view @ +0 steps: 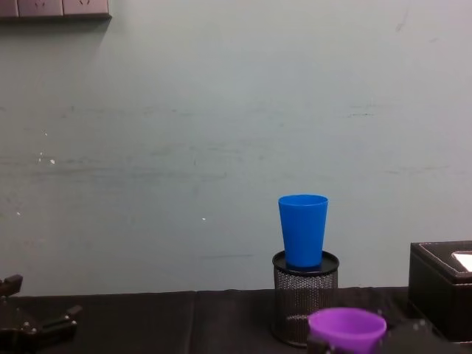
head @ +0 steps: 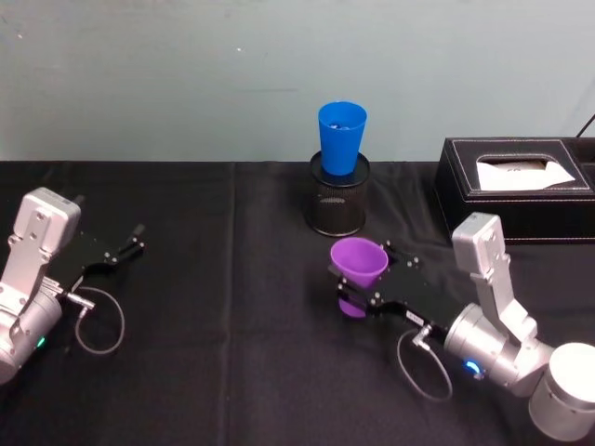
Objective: Pick up one cup with a gripper and tap it against the other cup.
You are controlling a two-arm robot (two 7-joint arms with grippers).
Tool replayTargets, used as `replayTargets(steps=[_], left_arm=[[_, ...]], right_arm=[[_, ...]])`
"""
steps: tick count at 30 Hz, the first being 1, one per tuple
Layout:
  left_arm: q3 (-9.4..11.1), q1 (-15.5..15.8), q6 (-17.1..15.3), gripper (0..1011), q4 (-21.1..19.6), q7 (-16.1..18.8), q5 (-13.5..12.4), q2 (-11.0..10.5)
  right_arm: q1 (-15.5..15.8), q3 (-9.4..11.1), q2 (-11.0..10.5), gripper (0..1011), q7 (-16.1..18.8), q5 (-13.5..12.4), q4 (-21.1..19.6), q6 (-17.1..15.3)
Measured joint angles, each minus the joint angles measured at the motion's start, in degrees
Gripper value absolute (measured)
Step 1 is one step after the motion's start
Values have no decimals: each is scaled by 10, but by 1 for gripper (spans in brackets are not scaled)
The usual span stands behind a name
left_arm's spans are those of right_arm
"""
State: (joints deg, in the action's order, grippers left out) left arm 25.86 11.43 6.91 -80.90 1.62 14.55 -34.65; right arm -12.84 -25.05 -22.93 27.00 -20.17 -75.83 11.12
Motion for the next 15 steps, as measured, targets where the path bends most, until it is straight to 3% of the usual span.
replayTargets(steps=[7, 15], left_arm=[[0, 0, 0, 1000, 0, 0, 0, 0], [0, 0, 0, 1000, 0, 0, 0, 0]], right_arm=[[-3, 21, -8, 731, 2, -12, -70, -61], [-17, 29, -11, 731, 5, -34, -115, -113]])
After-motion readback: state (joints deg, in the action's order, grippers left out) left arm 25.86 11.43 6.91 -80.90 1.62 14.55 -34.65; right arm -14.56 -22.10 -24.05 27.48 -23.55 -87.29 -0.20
